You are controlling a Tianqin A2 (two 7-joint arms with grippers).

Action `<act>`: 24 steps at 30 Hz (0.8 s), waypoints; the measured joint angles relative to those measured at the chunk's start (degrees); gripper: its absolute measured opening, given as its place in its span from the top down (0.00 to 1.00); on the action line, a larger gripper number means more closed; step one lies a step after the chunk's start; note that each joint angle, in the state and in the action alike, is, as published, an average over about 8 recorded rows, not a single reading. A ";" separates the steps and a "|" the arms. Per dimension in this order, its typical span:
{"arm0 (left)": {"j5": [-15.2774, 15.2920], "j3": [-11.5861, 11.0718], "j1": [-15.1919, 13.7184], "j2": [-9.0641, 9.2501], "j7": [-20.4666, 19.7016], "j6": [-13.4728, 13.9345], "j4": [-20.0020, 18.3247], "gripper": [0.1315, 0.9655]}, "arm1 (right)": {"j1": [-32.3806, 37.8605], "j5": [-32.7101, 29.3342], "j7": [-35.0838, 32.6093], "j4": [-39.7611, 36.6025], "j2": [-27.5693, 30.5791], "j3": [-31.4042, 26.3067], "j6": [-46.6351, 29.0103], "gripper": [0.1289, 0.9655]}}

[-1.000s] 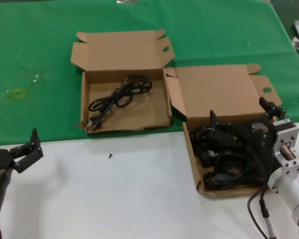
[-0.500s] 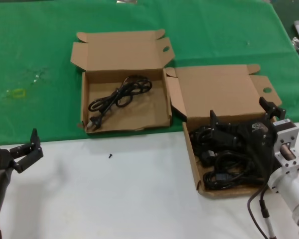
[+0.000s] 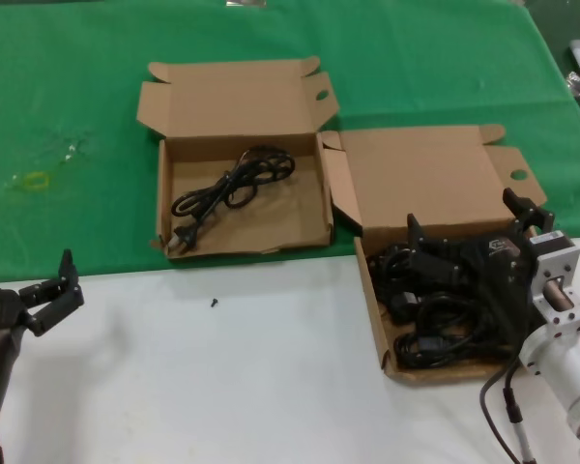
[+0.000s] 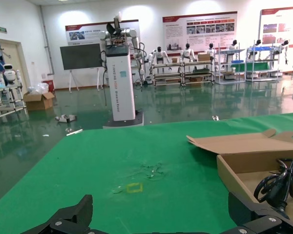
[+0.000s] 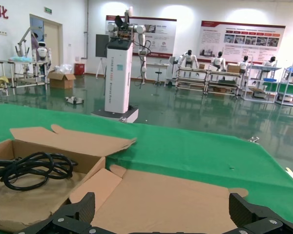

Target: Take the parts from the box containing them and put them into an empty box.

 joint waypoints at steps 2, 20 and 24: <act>0.00 0.00 0.00 0.00 0.00 0.00 0.00 0.00 | 0.00 0.00 0.00 0.00 0.00 0.00 0.00 0.00; 0.00 0.00 0.00 0.00 0.00 0.00 0.00 0.00 | 0.00 0.00 0.00 0.00 0.00 0.00 0.00 0.00; 0.00 0.00 0.00 0.00 0.00 0.00 0.00 0.00 | 0.00 0.00 0.00 0.00 0.00 0.00 0.00 0.00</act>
